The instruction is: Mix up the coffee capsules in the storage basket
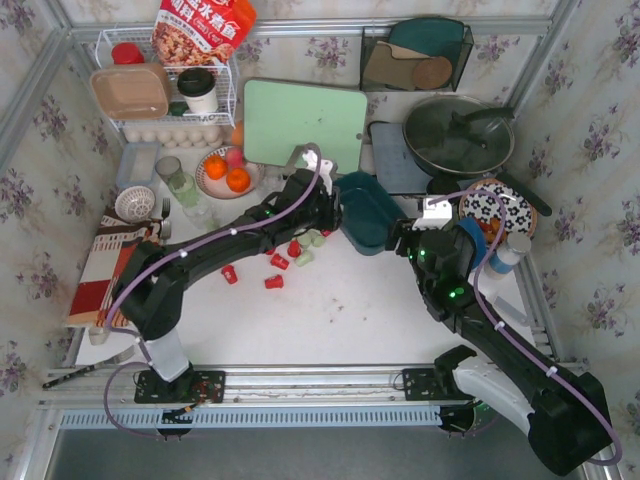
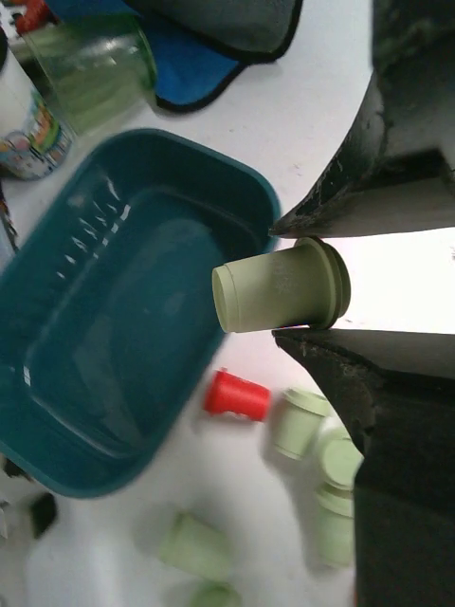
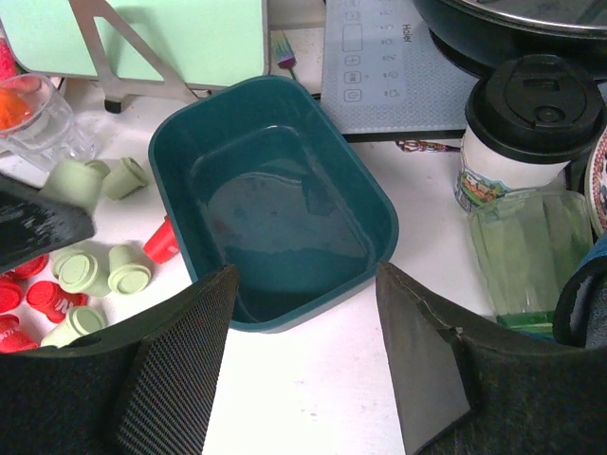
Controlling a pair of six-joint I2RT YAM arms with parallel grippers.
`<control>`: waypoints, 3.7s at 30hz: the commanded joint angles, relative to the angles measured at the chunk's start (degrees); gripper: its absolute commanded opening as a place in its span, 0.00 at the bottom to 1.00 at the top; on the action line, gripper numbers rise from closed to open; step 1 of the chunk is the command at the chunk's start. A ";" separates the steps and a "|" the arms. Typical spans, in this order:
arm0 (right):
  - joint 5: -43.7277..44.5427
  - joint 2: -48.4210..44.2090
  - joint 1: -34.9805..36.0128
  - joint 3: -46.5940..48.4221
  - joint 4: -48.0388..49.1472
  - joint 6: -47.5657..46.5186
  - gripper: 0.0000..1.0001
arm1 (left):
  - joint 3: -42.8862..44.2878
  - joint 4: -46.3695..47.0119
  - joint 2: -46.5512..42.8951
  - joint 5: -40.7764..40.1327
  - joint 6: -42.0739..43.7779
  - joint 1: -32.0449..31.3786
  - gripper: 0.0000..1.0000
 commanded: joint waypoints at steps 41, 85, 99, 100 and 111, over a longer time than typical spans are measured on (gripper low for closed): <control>0.48 0.51 -0.02 0.25 2.72 0.28 0.69 | -6.36 -12.34 -9.74 -17.23 4.75 0.58 0.59; -1.37 3.16 -0.04 0.49 3.09 0.47 0.77 | -29.48 -12.71 -15.52 -11.01 -15.40 1.90 0.93; -1.60 2.90 0.00 0.49 2.93 0.47 0.77 | -29.39 -8.64 -10.80 -12.29 -14.67 1.90 0.38; -1.60 2.90 0.01 0.49 2.98 0.48 0.77 | -29.18 -8.77 -11.00 -12.28 -14.50 1.82 0.37; -1.07 2.58 0.04 0.41 2.89 0.61 0.77 | -21.06 -5.97 -18.85 -6.48 -4.09 1.37 0.37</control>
